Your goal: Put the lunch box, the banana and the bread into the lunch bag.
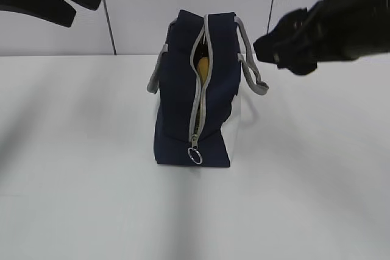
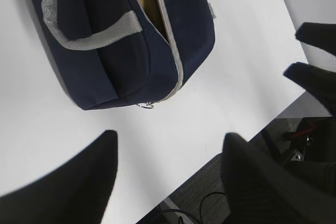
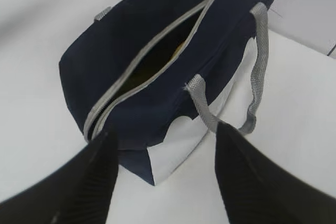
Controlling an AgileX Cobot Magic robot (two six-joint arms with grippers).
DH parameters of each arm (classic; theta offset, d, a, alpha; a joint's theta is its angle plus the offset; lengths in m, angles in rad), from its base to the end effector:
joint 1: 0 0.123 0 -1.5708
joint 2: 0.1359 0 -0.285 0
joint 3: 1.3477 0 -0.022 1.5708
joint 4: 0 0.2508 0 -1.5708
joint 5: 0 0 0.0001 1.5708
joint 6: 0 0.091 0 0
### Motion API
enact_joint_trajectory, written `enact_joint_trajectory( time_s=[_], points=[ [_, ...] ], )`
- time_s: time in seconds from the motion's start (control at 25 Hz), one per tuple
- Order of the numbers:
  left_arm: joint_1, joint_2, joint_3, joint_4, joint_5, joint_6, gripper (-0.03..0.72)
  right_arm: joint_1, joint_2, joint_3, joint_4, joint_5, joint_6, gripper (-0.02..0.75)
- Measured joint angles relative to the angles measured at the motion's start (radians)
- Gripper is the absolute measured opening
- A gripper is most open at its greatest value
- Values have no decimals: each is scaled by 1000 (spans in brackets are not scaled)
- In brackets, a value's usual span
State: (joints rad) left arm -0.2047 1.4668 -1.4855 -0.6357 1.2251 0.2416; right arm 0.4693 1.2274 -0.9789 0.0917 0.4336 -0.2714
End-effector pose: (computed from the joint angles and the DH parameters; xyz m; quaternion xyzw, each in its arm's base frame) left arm 0.2775 -0.1096 0.3910 0.1684 0.9111 -0.3063 0.2184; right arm 0.2372 0.1242 0.3324 -0.2935 0.8326 0.0826 0.4624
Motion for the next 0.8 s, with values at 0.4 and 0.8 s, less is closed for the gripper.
enact_joint_trajectory(
  time_s=[0.4, 0.8],
  points=[
    [-9, 0, 0, 4, -36, 0, 433, 0, -27, 491, 62, -824, -7, 437],
    [-9, 0, 0, 30, -35, 0, 433, 0, -6, 530, 43, -893, 59, 437]
  ],
)
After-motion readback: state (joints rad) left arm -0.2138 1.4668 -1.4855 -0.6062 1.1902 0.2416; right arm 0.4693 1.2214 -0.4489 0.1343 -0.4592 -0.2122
